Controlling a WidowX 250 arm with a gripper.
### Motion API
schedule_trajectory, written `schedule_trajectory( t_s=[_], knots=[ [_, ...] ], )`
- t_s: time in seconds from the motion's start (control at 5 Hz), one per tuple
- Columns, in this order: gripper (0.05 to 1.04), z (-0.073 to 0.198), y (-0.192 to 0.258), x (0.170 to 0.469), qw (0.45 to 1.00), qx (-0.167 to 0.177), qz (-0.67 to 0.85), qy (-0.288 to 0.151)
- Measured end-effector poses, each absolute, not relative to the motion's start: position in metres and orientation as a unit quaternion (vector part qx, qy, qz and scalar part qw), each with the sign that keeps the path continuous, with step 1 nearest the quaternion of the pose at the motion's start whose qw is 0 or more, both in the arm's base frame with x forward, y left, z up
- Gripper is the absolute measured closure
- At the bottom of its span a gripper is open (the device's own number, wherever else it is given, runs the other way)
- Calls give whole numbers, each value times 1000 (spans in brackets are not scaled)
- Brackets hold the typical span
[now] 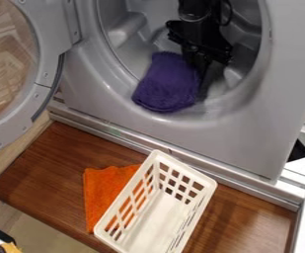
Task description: Took and laundered in the washing machine
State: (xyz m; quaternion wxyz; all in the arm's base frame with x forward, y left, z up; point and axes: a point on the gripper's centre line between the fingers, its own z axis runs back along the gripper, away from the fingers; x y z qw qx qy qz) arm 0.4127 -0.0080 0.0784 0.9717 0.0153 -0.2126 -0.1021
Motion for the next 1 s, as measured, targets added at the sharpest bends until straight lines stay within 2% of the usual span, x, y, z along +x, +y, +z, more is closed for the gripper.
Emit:
schedule_trajectory(
  t_s=[0.4, 0.6, 0.8, 1.0],
  knots=[
    [264, 68, -14, 404, 976, 8, -93, -198],
    [73, 73, -22, 397, 973, 8, -105, -204],
    [75, 92, -26, 381, 968, 2, -114, -225],
    [83, 114, -26, 355, 968, 1, -115, -222]
  ],
)
